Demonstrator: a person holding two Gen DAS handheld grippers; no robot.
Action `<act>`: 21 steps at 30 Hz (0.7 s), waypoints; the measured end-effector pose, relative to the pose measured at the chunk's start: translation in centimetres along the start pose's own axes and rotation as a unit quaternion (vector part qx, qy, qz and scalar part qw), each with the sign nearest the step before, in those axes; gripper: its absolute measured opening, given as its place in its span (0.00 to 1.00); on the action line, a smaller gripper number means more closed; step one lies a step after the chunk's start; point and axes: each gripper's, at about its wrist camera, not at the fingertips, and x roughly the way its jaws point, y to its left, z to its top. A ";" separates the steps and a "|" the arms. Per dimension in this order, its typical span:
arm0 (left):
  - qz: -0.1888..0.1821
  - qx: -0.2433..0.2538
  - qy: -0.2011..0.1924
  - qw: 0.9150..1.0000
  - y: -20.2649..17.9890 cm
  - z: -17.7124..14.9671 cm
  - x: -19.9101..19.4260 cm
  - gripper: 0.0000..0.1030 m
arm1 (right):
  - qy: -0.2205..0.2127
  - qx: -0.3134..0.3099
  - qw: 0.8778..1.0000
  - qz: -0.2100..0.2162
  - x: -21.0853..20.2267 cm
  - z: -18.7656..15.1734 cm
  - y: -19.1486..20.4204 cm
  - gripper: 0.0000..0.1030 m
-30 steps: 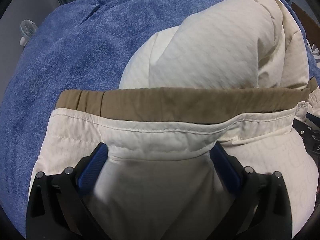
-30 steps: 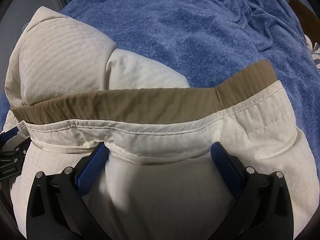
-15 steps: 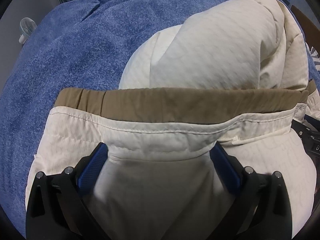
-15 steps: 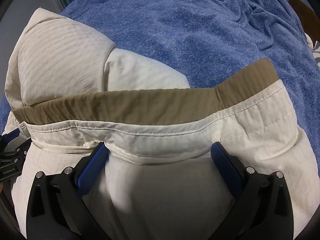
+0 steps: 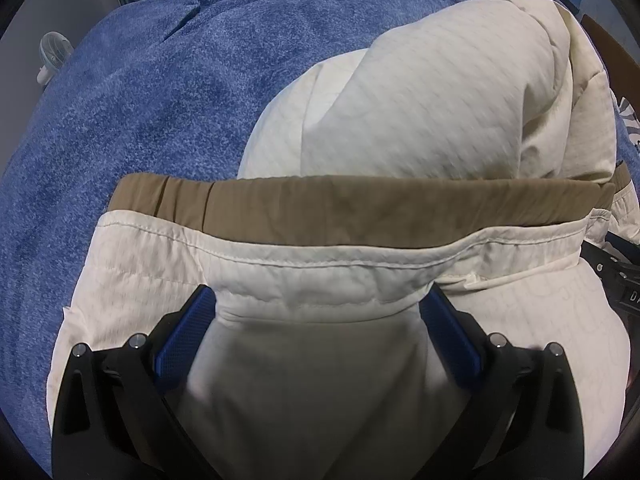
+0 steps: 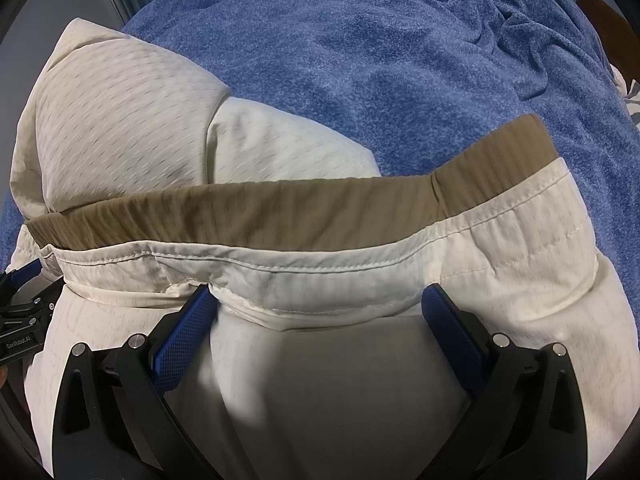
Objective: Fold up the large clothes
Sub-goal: 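Pull both tools back from the folded jacket bundle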
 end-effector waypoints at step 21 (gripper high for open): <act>-0.011 0.045 -0.089 0.995 3.7 -13.7 -9.5 0.94 | -0.153 -0.129 0.980 -0.011 -10.0 -13.9 -4.5 0.93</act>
